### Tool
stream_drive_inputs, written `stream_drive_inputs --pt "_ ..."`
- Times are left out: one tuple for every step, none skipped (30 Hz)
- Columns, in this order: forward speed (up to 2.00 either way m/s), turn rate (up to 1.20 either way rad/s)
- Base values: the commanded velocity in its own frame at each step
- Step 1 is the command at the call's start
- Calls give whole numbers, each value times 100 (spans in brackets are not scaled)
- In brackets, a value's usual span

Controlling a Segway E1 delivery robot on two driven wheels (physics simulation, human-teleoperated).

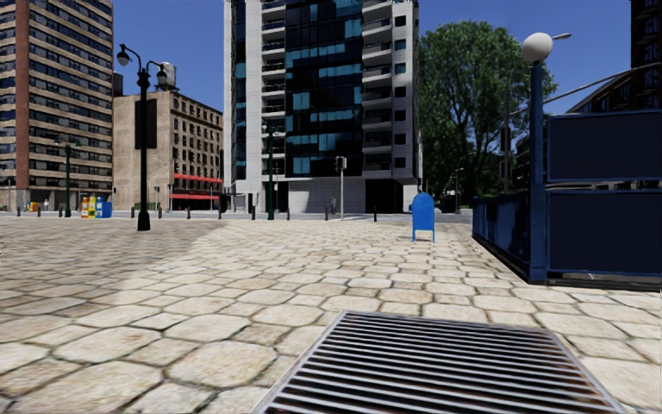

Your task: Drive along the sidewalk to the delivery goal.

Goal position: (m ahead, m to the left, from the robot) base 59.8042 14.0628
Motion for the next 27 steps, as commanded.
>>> stream_drive_inputs --pt "192 23" --pt "192 9" --pt "192 0" --pt "192 0" --pt "192 0" --pt "192 0" --pt "192 0" --pt "192 0" --pt "192 0" --pt "192 0" --pt "192 0" --pt "192 0" --pt "192 0" --pt "192 0" --pt "192 0" --pt "192 0" --pt "192 0" --pt "192 0" --pt "192 0" --pt "192 0" --pt "192 0" --pt "192 0" --pt "192 0" --pt "192 0" --pt "192 0" --pt "192 0" --pt "192 0"
